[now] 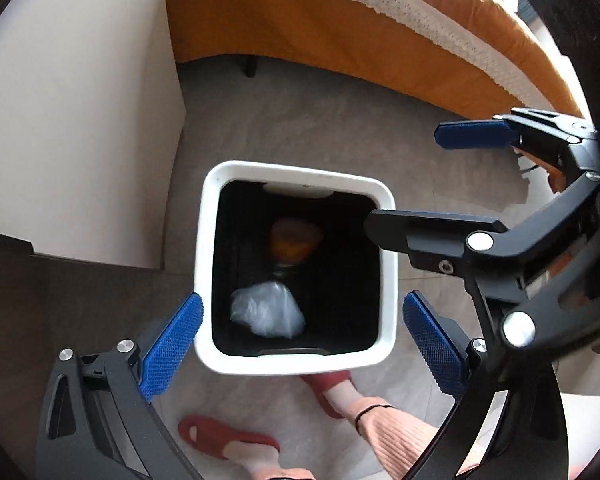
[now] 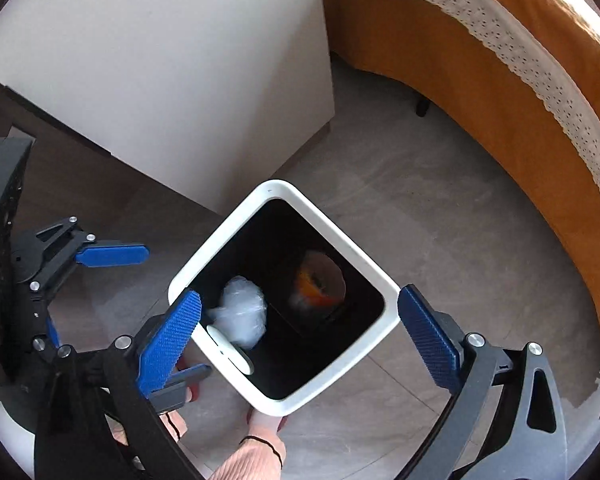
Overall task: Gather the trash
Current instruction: 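Carry bag and cup over the white bin and open both grippers, then move both open grippers back from the bin to the desk pile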
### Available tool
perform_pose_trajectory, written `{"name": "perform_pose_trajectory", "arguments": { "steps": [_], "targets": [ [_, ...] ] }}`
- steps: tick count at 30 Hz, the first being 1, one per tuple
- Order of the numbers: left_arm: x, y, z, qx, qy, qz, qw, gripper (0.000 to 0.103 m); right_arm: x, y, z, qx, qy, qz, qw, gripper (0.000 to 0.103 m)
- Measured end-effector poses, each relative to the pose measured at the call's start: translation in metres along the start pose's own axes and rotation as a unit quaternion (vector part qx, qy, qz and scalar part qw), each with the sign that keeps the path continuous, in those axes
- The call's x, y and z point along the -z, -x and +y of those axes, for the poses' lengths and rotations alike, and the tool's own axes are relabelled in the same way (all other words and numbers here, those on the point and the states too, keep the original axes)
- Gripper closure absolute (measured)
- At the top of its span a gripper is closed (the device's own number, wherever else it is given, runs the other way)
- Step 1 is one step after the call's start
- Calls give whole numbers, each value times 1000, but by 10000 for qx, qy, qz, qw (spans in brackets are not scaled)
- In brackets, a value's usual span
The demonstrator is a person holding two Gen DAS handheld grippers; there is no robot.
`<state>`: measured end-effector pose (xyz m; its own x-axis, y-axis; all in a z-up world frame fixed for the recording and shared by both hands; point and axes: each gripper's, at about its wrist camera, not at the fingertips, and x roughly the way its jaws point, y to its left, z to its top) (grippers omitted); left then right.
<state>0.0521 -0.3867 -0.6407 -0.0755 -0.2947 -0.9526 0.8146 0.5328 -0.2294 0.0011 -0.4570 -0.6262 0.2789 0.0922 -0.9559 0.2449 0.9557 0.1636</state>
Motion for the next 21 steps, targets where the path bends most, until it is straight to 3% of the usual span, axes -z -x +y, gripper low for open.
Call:
{"name": "perform_pose_trajectory", "arguments": {
  "steps": [11,18,21],
  "targets": [
    [-15,66,-3,-167,239,-384,9988,5,-12,79,9,68,-20,-345,9994,5],
    [-21,144,-17,-277,301,-779,9961,5,-26,155,32,7,10,-779,9970,5],
    [-20,183,-24,-502,310,-1013,9931,5,-32,194,46,-15,95,-1005,9949,5]
  ]
}}
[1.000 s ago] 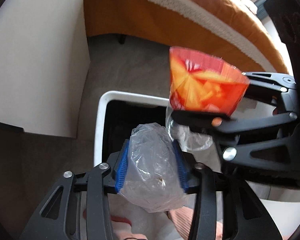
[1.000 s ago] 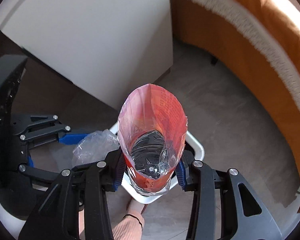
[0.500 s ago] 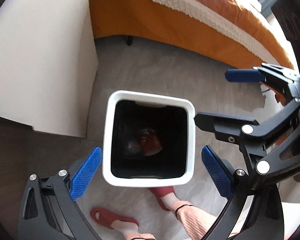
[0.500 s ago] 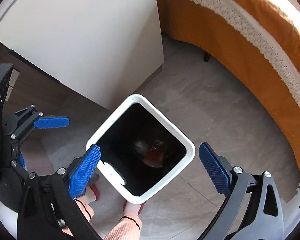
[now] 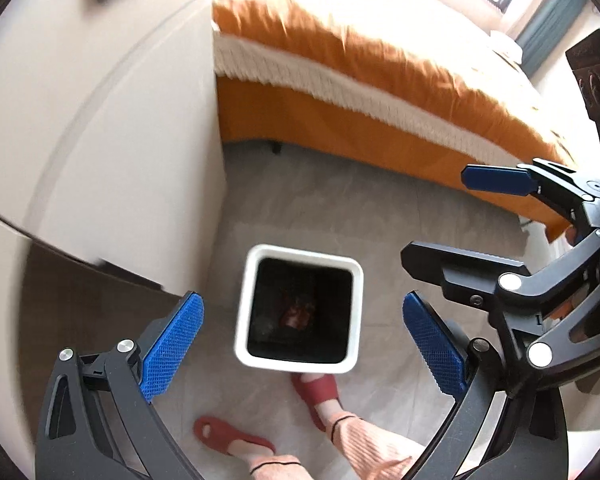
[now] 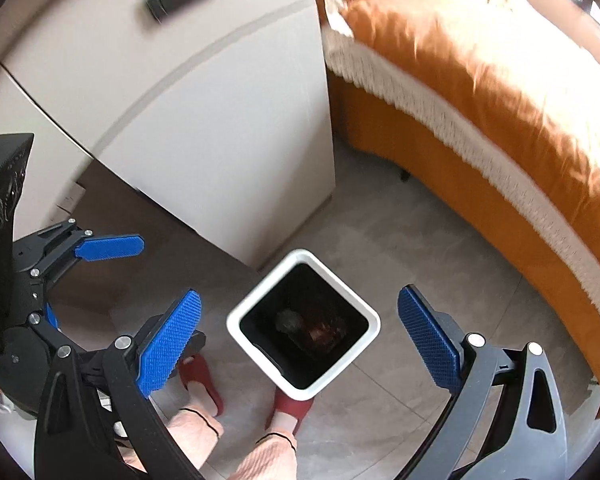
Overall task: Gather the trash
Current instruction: 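Move both open grippers back from the bin to the desk pile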
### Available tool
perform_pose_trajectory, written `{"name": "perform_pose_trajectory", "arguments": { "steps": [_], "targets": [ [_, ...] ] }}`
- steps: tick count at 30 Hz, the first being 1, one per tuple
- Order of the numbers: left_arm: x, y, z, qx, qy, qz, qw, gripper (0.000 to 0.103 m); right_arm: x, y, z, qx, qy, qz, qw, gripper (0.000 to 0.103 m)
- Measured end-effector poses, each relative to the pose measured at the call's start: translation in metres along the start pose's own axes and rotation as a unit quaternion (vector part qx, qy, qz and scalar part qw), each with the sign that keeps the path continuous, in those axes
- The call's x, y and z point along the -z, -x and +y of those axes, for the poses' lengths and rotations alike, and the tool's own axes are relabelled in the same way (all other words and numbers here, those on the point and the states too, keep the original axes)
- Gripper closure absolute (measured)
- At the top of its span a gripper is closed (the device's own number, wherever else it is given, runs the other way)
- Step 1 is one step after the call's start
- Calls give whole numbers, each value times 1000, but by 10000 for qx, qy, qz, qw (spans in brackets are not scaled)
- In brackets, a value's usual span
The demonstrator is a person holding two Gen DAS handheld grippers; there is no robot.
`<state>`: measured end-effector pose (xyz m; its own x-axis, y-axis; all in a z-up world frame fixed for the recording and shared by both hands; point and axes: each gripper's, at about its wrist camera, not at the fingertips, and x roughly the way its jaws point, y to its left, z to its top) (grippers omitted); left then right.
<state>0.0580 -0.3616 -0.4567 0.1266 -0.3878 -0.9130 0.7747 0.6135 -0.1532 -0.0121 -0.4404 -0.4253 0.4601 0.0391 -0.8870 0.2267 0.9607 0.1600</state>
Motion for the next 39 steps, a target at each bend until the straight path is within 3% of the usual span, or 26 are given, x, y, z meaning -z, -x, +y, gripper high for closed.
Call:
{"name": "perform_pose_trajectory", "arguments": {
  "steps": [11,13,17,23,27,31,39],
  "targets": [
    [-14,139,23,-197,545,-857,9946,5,-49,108,54,-284,449,-819,9952,5],
    [-13,162,28,-46,639,-1001,9929,5,-60,125,71,-349,636,-1015,9922,5],
    [-10,209,42,-207,965,-1310,9865,5,-78,155,105,-573,949,-1398,9839,5],
    [11,275,71,-565,1590,-1852,9681,5,-107,187,153,-937,1375,-1852,9685,5],
    [30,310,95,-1099,1879,-2092,9533,5,-120,197,189,-1136,1742,-2020,9570,5],
    [49,336,125,-1527,2183,-2169,9391,5,-127,199,228,-1354,2124,-2114,9444,5],
    [103,374,191,-2191,3056,-2200,9001,5,-132,200,306,-1645,2843,-2182,9190,5]
  ]
}}
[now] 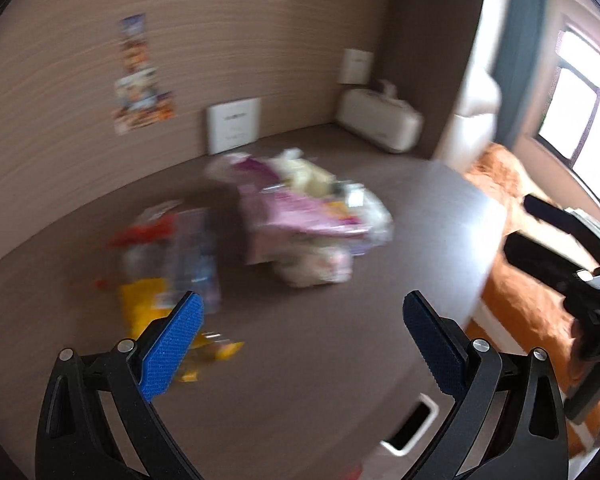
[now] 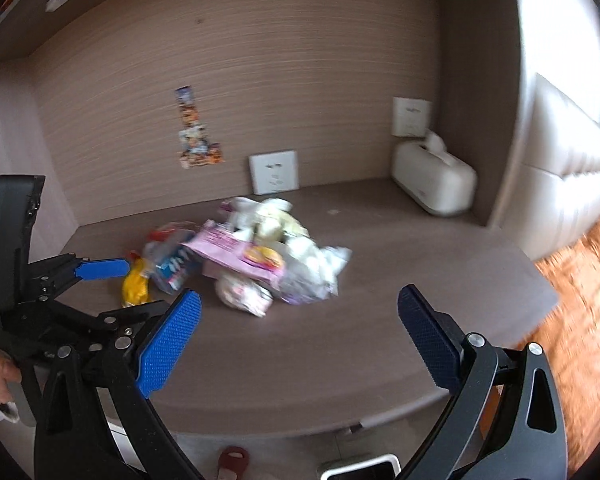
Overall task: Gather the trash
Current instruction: 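Move both open grippers back from the bin to the desk pile, then grasp yellow snack wrapper with left gripper while right grasps pink wrapper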
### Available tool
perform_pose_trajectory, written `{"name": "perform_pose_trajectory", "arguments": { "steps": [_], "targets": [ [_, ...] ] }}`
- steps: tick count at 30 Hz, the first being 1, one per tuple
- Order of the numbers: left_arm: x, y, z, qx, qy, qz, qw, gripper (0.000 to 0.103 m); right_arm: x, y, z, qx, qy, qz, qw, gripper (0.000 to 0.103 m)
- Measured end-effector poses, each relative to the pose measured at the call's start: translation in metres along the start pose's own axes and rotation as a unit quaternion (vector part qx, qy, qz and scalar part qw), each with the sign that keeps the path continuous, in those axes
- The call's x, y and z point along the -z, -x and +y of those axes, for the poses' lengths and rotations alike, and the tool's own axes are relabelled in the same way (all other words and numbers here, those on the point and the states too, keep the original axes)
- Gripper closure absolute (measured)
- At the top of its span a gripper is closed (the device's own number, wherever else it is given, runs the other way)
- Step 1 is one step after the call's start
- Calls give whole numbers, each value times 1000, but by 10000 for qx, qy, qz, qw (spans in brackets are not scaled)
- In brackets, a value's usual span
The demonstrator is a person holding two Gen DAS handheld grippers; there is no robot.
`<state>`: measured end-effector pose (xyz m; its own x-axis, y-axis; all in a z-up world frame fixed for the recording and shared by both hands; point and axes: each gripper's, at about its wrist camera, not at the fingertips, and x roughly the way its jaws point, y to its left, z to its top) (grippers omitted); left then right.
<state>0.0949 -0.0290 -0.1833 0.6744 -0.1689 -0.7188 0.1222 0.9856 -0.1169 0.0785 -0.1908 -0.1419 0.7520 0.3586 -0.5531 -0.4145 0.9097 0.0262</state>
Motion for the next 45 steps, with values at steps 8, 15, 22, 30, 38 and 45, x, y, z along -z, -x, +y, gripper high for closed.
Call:
{"name": "perform_pose_trajectory", "arguments": {
  "steps": [8,15,22,30,38,45],
  "targets": [
    [21,-18,66,-334,240,383,9984,5,-18,-50,48,-198,605,240,9977,5],
    [29,-45,93,-74,304,735,9968,5,-21,-93,71,94,939,517,9942,5],
    [30,-65,96,245,84,975,9949,5,-25,-124,78,304,1073,696,9913,5],
    [23,-64,94,325,-181,887,9954,61,-26,-139,77,128,836,854,9927,91],
    [8,-34,87,307,-204,596,9975,67,-43,-109,71,4,576,483,9972,98],
    [-8,-4,66,234,-315,263,9989,67,-54,-71,66,-37,485,139,9987,98]
  ]
}}
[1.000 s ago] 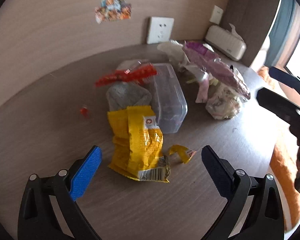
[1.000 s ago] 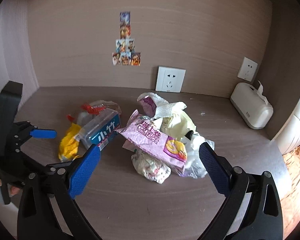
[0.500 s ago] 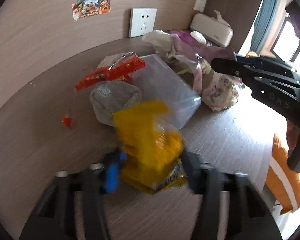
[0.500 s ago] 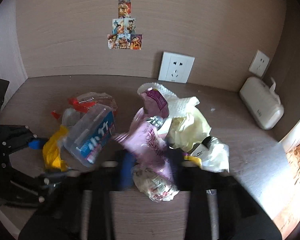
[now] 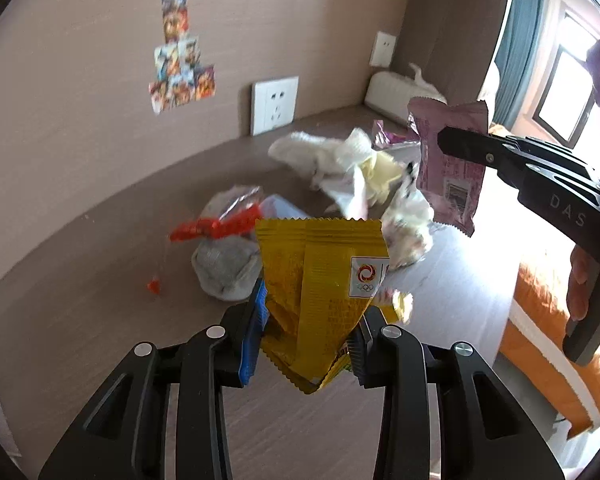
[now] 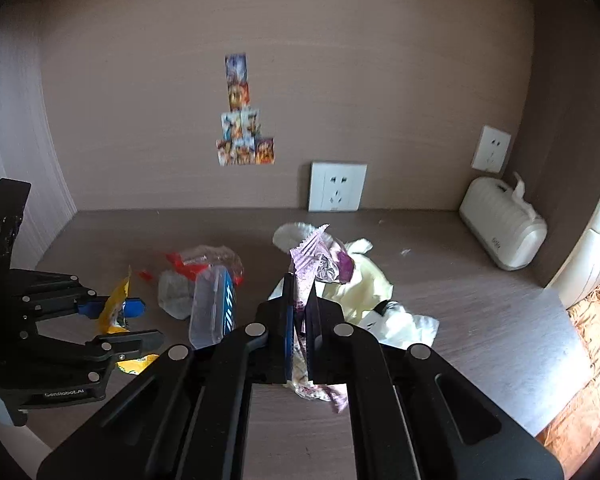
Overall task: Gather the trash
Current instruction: 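Grasp yellow snack wrapper with left gripper while right grasps pink wrapper, then carry both wrappers over the white bin and open both grippers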
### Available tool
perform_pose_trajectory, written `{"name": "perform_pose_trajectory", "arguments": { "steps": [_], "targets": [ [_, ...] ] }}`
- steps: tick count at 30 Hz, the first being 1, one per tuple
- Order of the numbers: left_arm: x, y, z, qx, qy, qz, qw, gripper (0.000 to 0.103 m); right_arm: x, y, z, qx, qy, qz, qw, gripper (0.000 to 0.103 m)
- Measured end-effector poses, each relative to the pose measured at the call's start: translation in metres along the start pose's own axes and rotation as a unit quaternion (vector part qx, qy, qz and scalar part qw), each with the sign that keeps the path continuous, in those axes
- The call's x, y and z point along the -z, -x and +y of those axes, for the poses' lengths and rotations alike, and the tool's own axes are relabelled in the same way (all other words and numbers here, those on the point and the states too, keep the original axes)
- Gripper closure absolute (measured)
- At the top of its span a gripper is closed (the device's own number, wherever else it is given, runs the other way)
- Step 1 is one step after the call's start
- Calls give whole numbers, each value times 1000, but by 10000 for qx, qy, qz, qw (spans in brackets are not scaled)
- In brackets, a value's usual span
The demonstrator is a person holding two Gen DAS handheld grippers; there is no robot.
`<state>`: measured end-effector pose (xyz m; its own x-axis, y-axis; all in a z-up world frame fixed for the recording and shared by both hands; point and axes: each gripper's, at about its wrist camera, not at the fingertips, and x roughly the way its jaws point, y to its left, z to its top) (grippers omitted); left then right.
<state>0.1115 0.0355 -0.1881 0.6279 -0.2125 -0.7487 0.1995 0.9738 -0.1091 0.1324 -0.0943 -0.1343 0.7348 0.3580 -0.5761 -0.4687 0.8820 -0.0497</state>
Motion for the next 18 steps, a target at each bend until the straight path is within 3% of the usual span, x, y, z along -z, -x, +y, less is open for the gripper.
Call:
{"name": "perform_pose_trajectory", "arguments": {
  "steps": [9,18],
  "targets": [
    [-14,22,-39,130,-299,-205,9993,67,9,54,-18,102,-228,-228,9994,98],
    [-27,19,-100,534,-835,-261,9947,67,45,102,-53,421,-663,-178,9968,98]
  ]
}}
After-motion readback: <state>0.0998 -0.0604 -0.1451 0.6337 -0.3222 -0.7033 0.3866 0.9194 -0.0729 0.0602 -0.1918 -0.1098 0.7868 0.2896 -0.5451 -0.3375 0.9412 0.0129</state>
